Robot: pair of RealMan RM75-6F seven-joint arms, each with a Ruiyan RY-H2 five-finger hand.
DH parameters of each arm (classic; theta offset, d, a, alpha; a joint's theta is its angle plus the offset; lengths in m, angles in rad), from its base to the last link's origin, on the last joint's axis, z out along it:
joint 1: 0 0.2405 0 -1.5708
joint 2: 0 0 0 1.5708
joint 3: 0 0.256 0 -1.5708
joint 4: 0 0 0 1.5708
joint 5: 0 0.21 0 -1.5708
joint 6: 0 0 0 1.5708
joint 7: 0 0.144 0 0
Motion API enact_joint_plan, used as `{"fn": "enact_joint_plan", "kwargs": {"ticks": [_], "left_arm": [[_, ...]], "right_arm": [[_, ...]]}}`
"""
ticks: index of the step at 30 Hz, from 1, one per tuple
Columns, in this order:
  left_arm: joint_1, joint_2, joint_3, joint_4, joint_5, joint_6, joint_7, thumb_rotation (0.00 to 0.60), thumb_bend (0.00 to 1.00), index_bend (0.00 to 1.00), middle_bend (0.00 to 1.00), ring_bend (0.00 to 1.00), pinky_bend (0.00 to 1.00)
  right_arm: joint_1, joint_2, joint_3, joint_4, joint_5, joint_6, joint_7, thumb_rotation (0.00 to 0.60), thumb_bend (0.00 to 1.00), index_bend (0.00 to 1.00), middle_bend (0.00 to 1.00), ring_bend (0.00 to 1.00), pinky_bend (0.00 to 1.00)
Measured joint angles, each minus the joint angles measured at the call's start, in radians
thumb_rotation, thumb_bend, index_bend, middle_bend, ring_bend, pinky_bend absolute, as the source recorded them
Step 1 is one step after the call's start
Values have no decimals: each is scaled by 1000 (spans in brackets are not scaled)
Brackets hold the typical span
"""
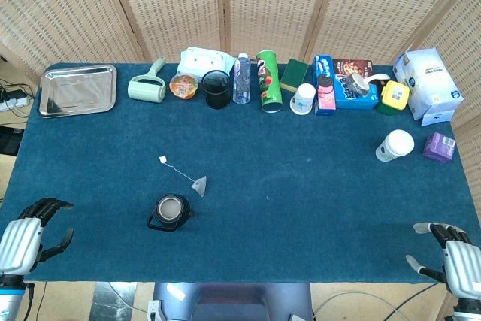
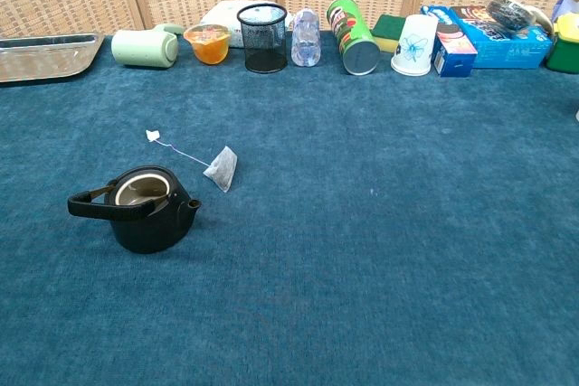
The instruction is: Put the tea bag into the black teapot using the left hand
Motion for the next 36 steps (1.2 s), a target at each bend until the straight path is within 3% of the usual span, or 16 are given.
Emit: {"fn": "enact_joint_plan", "kwargs": {"ticks": [18,22,25,27,36], "left_arm": [[-47,45,-26,-24,19,-26,37,600,415,313,315,195,221],[-72,52,-44,-23,17,-46,85,600,417,313,316,207,308],[-96,49,-63,-14,11,-62,151,600,415,312,359,302,469],[-118,46,-77,-7,1,-83,196,600,414,313,485,436,584],[-255,27,-147,24,-87,-236,383,600,391,313,890,825,853]], "right_arm": [[-6,-8,0,17,9,3,22,600,218,354,390,310,234],[-10,-6,1,22,13,6,28,600,217,354,390,310,234],[-13,-7,2,28,17,7,35,600,217,354,390,310,234],[-16,-8,1,32,20,6,41,600,217,354,390,310,234],[-22,-6,2,42,48,-11,54,600,216,354,390,313,287]]}}
